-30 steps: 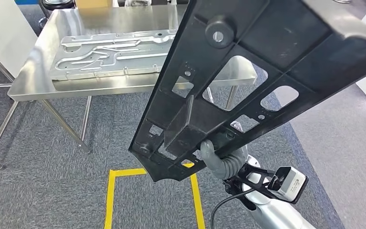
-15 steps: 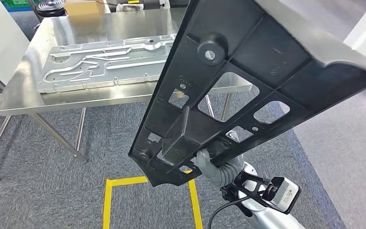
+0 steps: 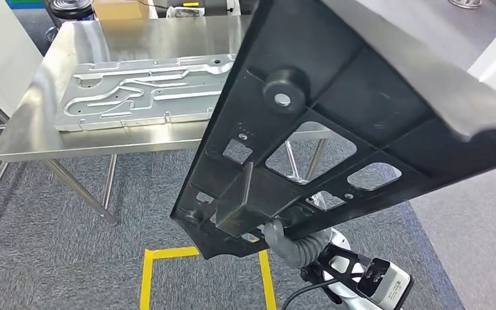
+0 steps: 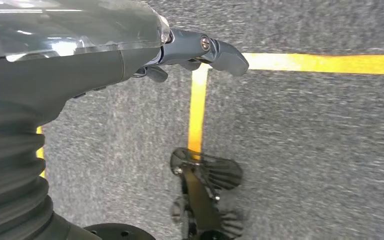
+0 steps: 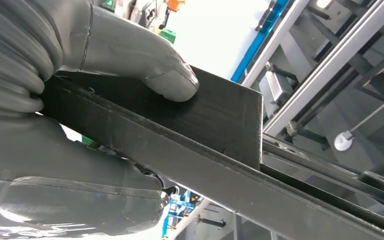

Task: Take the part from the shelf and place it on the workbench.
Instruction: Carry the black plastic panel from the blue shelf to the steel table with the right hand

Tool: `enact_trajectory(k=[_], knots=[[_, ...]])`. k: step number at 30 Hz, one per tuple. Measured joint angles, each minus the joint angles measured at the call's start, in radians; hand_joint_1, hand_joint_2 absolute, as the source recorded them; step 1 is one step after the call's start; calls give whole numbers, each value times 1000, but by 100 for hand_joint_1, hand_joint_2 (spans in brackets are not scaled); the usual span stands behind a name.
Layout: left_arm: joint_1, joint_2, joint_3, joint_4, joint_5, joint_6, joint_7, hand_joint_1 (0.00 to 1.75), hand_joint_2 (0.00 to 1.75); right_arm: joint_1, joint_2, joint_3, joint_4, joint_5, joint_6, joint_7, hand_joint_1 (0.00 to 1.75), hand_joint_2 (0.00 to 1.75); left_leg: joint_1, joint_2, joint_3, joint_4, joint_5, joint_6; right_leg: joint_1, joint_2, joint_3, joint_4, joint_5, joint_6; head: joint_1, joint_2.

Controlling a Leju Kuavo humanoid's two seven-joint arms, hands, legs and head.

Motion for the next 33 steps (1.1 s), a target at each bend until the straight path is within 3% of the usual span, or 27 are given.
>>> enact_trajectory(k=[2,5,7,8,10,11,12,13,15,17,20,22,23,25,26,27,28,30,31,33], knots=[[-3,0,0,0,0,0,-3,0,175,3,1,-3,-1,4,0,0,175,175,-3,0,12,-1,-14,-9,6,-2,34,-92,35,-13,0,0],[-7,3,0,0,0,0,-12,0,175,20,7,-9,-11,21,3,-1,175,175,-3,3,21,-10,-26,-23,5,-2,49,-117,24,-25,0,0],[-10,7,1,0,0,0,-17,0,175,36,16,-15,-28,37,9,-1,175,175,-3,4,10,27,-49,-33,-3,-3,67,-132,19,-35,0,0],[-11,8,1,0,0,0,-18,0,175,44,21,-19,-37,46,13,-1,175,175,-2,4,-15,78,-71,-37,-5,-4,77,-137,15,-38,-1,0],[-10,9,1,0,0,1,-19,0,175,68,26,-26,-49,62,20,-1,175,175,3,4,-98,219,-116,-45,-5,-6,93,-140,3,-42,-1,0],[-8,9,1,0,0,2,-19,0,175,82,26,-29,-54,68,23,-1,175,175,6,4,-135,269,-121,-49,-5,-5,101,-139,-4,-42,-1,0],[-5,9,1,0,0,3,-20,0,175,98,26,-33,-58,73,27,-1,175,175,8,4,-156,281,-102,-52,-5,-4,110,-139,-12,-40,-1,0],[-2,9,1,0,0,3,-22,0,175,111,27,-37,-64,78,32,-1,175,175,11,5,-158,253,-63,-54,-6,-3,121,-139,-20,-39,-1,0],[1,9,1,0,0,2,-24,0,175,129,28,-47,-75,85,41,-1,175,175,14,6,-118,120,34,-54,-6,0,144,-137,-40,-31,-1,0],[1,9,1,0,0,1,-25,0,175,139,30,-57,-83,90,50,-1,175,175,12,6,-86,28,73,-47,-3,3,152,-133,-55,-20,-1,0],[2,8,1,0,0,1,-23,0,175,149,32,-69,-89,93,65,-1,175,175,9,4,-80,13,61,-29,-3,4,155,-135,-65,-3,-1,0],[1,7,2,0,0,1,-23,0,175,152,35,-77,-91,95,74,-1,175,175,11,4,-66,6,54,-15,-5,1,144,-96,-89,8,-1,0],[0,7,2,0,0,1,-23,0,175,153,35,-81,-91,96,78,-1,175,175,13,4,-58,2,51,-9,-5,0,118,-43,-113,12,0,0],[-1,7,2,0,0,0,-23,0,175,157,38,-90,-91,97,89,-2,175,175,11,4,-48,1,41,-3,-6,0,31,100,-161,15,0,0],[-1,7,2,0,0,0,-22,0,175,160,40,-95,-91,97,95,-1,175,175,10,3,-42,1,35,-2,-6,0,-10,153,-167,15,0,0],[-1,7,2,0,0,0,-20,0,175,163,42,-100,-90,97,101,-1,175,175,8,2,-34,1,29,-2,-6,0,-35,171,-152,13,0,0],[0,7,2,0,-1,0,-19,0,175,164,44,-105,-90,97,105,-1,175,175,7,1,-25,1,22,-2,-6,0,-38,147,-115,9,0,0],[0,6,2,0,-2,0,-17,0,175,164,46,-114,-90,90,115,-1,175,175,5,0,-3,0,6,-5,-1,0,-1,19,-16,-4,0,0],[-1,6,2,0,-4,0,-16,0,175,161,47,-119,-89,83,120,-1,175,175,3,-2,5,0,-1,-9,3,0,23,-45,16,-11,0,0],[-3,5,2,0,-5,0,-14,0,175,154,49,-131,-85,68,128,-1,175,175,1,-2,11,-3,-11,-20,9,0,45,-102,28,-22,0,0]])
